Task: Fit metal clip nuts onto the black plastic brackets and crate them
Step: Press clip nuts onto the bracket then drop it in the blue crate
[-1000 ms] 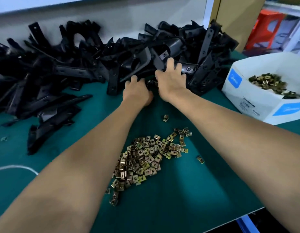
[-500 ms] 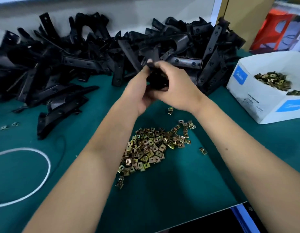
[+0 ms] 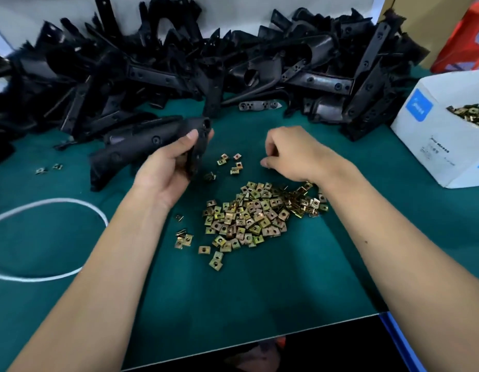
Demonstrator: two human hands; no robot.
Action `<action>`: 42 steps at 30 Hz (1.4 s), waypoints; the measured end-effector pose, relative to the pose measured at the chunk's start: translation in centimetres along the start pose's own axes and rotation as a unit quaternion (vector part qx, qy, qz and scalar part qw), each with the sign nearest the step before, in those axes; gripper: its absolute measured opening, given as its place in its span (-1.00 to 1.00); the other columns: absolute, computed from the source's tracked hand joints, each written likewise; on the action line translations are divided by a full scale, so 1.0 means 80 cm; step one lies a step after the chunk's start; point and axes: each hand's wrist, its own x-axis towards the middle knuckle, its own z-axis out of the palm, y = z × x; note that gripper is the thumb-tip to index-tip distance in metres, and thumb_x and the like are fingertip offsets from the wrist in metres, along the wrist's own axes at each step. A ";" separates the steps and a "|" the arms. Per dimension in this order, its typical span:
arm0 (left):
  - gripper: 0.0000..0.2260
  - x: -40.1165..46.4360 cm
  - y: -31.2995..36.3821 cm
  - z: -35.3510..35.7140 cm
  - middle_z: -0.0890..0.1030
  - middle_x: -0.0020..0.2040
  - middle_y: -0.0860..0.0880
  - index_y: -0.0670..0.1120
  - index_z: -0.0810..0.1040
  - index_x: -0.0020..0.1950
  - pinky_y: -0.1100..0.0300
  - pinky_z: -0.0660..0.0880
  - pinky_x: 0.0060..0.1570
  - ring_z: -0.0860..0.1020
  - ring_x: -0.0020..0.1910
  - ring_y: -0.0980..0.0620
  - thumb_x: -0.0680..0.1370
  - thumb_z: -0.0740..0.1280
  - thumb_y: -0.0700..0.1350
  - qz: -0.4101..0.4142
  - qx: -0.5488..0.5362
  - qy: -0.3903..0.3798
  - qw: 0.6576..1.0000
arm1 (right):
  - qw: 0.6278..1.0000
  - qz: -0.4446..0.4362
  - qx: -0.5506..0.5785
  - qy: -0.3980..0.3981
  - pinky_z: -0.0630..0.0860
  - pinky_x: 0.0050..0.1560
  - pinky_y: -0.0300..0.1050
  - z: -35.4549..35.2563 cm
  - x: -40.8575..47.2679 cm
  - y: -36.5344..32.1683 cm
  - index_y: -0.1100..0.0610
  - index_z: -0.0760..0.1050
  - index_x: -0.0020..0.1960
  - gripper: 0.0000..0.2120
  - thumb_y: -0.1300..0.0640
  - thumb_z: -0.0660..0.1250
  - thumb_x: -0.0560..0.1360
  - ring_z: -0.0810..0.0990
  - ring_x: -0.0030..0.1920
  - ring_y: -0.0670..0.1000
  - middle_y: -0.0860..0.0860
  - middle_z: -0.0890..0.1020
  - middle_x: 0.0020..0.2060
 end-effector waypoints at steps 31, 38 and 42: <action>-0.93 -0.007 -0.030 0.005 0.74 -0.14 -0.04 -0.12 0.69 -0.04 0.23 0.62 -0.03 0.70 -0.11 0.07 0.59 0.42 -0.25 0.000 0.230 -0.023 0.973 | 0.792 -0.060 0.598 0.105 0.68 -0.16 -0.13 0.061 -0.012 -0.051 0.27 0.63 0.09 -0.81 0.46 0.31 0.59 0.72 -0.25 0.04 0.17 0.65 -0.14; -0.93 -0.007 -0.025 0.002 0.73 -0.16 -0.06 -0.17 0.71 -0.07 0.30 0.59 -0.14 0.69 -0.19 0.10 0.56 0.44 -0.30 0.011 0.221 -0.003 0.975 | 0.864 -0.104 0.481 0.111 0.67 -0.30 -0.09 0.060 -0.014 -0.047 0.21 0.65 0.12 -0.80 0.38 0.46 0.52 0.71 -0.30 0.07 0.11 0.60 -0.18; -0.96 -0.005 -0.025 0.002 0.73 -0.14 -0.12 -0.26 0.69 -0.03 0.28 0.60 -0.14 0.70 -0.16 0.04 0.55 0.44 -0.32 0.010 0.190 0.002 0.982 | 0.873 -0.109 0.460 0.117 0.66 -0.34 -0.07 0.060 -0.012 -0.044 0.19 0.65 0.06 -0.85 0.34 0.49 0.51 0.71 -0.33 0.08 0.07 0.64 -0.24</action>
